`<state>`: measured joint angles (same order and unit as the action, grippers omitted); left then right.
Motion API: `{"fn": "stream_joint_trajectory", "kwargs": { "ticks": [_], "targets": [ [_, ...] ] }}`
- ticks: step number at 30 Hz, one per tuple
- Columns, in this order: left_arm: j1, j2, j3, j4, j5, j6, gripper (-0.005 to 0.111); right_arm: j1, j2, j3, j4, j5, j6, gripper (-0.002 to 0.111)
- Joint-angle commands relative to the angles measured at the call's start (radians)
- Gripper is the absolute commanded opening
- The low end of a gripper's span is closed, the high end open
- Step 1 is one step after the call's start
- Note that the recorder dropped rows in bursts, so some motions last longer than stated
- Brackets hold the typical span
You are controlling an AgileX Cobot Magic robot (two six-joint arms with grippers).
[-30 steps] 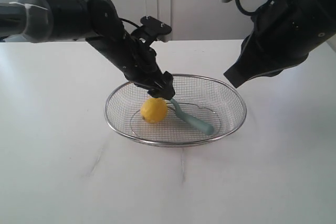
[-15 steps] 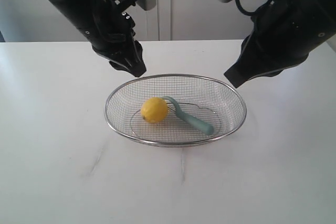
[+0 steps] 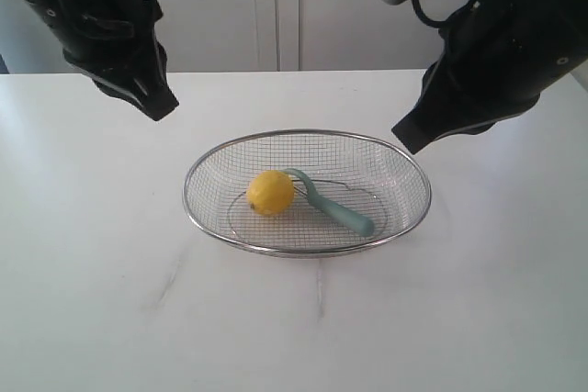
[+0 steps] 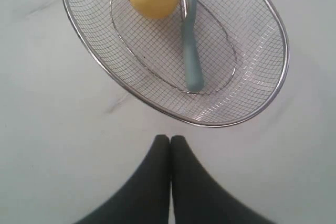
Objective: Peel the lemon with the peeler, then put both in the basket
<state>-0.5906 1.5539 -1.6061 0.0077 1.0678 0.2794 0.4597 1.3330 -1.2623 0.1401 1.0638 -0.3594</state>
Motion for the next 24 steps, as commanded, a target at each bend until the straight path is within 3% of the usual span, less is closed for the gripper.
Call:
{"fn": "stream_joint_trajectory", "kwargs": {
  "ticks": [1, 14, 19, 24],
  "targets": [
    [0.0, -0.088, 0.052, -0.014, 0.044, -0.042, 0.0, -0.002, -0.006, -0.004, 0.004, 0.003, 0.005, 0.0],
    [0.0, -0.499, 0.437, -0.017, 0.013, -0.169, 0.0, -0.002, -0.006, -0.004, 0.006, 0.002, 0.005, 0.0],
    [0.0, -0.708, 0.568, 0.004, -0.119, -0.279, 0.0, -0.002, -0.006, -0.004, 0.01, 0.002, 0.007, 0.0],
    [0.0, -0.822, 0.7, -0.008, -0.358, -0.306, 0.0, -0.002, -0.006, -0.004, 0.045, -0.025, 0.007, 0.0]
  ]
}}
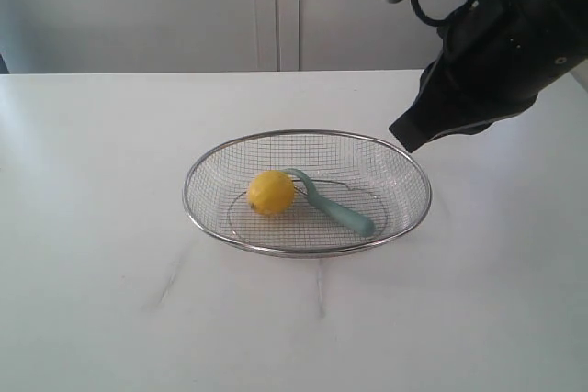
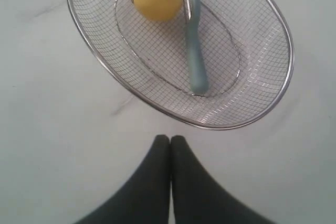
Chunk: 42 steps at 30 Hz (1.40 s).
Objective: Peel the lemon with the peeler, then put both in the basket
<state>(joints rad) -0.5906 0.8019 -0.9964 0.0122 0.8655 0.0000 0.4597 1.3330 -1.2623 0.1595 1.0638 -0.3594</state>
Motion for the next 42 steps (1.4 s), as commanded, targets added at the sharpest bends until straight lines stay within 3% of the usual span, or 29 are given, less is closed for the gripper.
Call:
{"fn": "stream_joint_trajectory", "kwargs": {
  "ticks": [1, 39, 42],
  "targets": [
    [0.0, -0.075, 0.105, -0.012, -0.169, -0.026, 0.0, -0.002, -0.006, -0.004, 0.026, -0.037, 0.007, 0.0],
    [0.0, -0.078, 0.125, -0.012, -0.162, -0.026, 0.0, -0.002, -0.008, -0.004, 0.026, -0.107, 0.007, 0.0],
    [0.0, -0.078, 0.125, -0.012, -0.162, -0.026, 0.0, -0.002, -0.034, -0.004, 0.048, -0.092, 0.095, 0.0]
  ]
}}
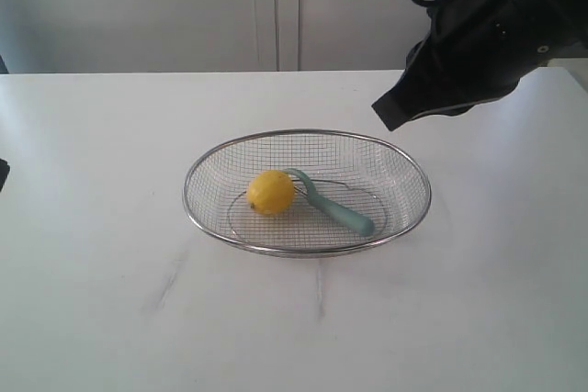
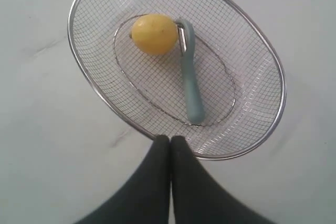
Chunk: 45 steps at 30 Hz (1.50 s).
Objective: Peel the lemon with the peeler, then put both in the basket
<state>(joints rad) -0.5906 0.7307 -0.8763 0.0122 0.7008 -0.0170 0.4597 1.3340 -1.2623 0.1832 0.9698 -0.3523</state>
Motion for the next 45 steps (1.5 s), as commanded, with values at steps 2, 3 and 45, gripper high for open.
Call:
{"fn": "stream_joint_trajectory", "kwargs": {
  "ticks": [2, 3, 45],
  "targets": [
    [0.0, -0.007, 0.005, -0.012, 0.003, -0.009, 0.0, -0.002, -0.054, -0.004, 0.022, 0.002, 0.138, 0.0],
    [0.0, -0.007, 0.005, -0.012, 0.003, -0.009, 0.0, -0.002, -0.066, -0.004, 0.022, 0.002, 0.172, 0.0],
    [0.0, -0.007, 0.005, -0.012, 0.003, -0.009, 0.0, -0.474, -1.334, 1.169, 0.049, -0.726, 0.264, 0.0]
  ]
}}
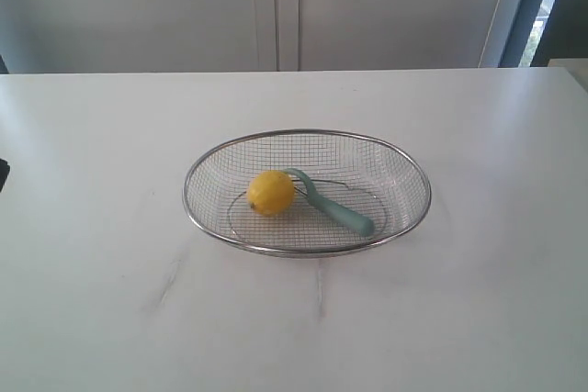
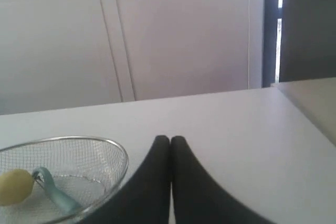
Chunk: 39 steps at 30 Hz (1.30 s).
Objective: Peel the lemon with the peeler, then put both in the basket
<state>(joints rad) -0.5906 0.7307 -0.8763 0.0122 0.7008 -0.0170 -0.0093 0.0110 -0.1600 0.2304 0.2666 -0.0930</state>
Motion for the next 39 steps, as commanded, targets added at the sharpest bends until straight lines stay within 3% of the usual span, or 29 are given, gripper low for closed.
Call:
{"fn": "stream_joint_trajectory", "kwargs": {
  "ticks": [1, 6, 9, 16, 20, 25, 39],
  "targets": [
    [0.0, -0.009, 0.005, -0.005, 0.003, -0.009, 0.0, -0.005, -0.011, 0.08, 0.0, -0.023, 0.005, 0.0],
    [0.0, -0.009, 0.005, -0.005, -0.002, -0.009, 0.0, -0.005, -0.011, 0.16, -0.005, -0.023, 0.0, 0.0],
    [0.0, -0.009, 0.005, -0.005, -0.002, -0.007, 0.0, -0.005, -0.011, 0.16, -0.007, 0.073, 0.0, 0.0],
    [0.0, -0.009, 0.005, -0.005, -0.002, -0.007, 0.0, 0.001, -0.011, 0.16, -0.003, 0.067, 0.009, 0.0],
    [0.0, -0.009, 0.005, -0.005, -0.002, -0.007, 0.0, 0.001, -0.011, 0.16, -0.003, 0.067, 0.1, 0.0],
    [0.0, -0.009, 0.005, -0.005, -0.002, -0.007, 0.0, 0.003, -0.011, 0.16, -0.099, 0.061, 0.1, 0.0],
    [0.0, -0.009, 0.005, -0.005, -0.002, -0.005, 0.0, 0.14, -0.011, 0.16, -0.199, 0.054, 0.116, 0.0]
  ]
}}
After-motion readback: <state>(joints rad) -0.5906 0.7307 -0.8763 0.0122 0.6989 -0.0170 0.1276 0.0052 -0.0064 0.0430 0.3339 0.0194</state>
